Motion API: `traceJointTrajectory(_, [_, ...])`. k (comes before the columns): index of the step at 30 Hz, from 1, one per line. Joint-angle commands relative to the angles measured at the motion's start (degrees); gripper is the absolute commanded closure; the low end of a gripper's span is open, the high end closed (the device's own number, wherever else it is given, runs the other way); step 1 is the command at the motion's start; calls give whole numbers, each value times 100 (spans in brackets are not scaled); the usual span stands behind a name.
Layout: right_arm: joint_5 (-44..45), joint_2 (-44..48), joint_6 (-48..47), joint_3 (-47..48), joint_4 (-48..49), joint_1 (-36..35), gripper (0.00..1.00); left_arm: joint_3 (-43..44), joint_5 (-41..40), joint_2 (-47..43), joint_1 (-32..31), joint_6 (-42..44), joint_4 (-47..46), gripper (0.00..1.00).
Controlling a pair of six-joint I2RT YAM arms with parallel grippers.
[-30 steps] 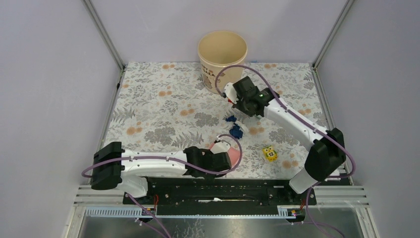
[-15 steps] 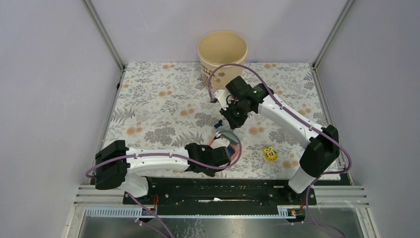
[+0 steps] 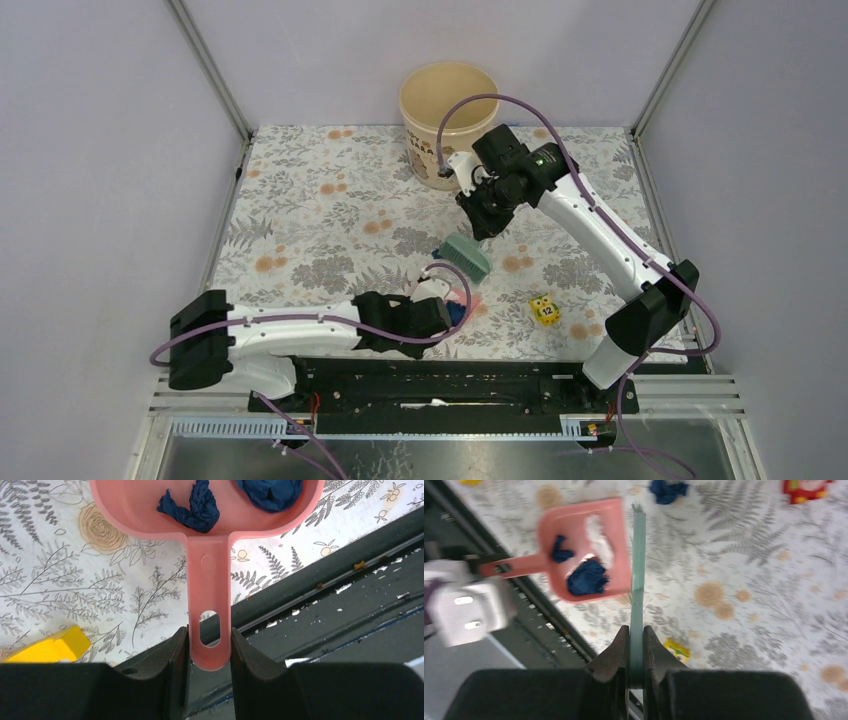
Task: Sweep away the paper scraps from the table
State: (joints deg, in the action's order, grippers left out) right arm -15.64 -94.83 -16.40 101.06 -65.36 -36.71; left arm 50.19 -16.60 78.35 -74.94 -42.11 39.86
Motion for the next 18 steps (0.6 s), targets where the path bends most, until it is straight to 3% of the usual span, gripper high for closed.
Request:
traceJointTrajectory(1, [1365, 74, -268, 199, 447, 50, 100, -81, -24, -523, 14, -258, 200, 100])
traceJointTrajectory(10, [2308, -279, -747, 31, 1560, 37, 100, -179, -171, -639, 14, -683, 824, 100])
traceJointTrajectory(18, [2289, -1074, -793, 349, 1764, -257, 100, -122, -187, -567, 14, -831, 1033, 100])
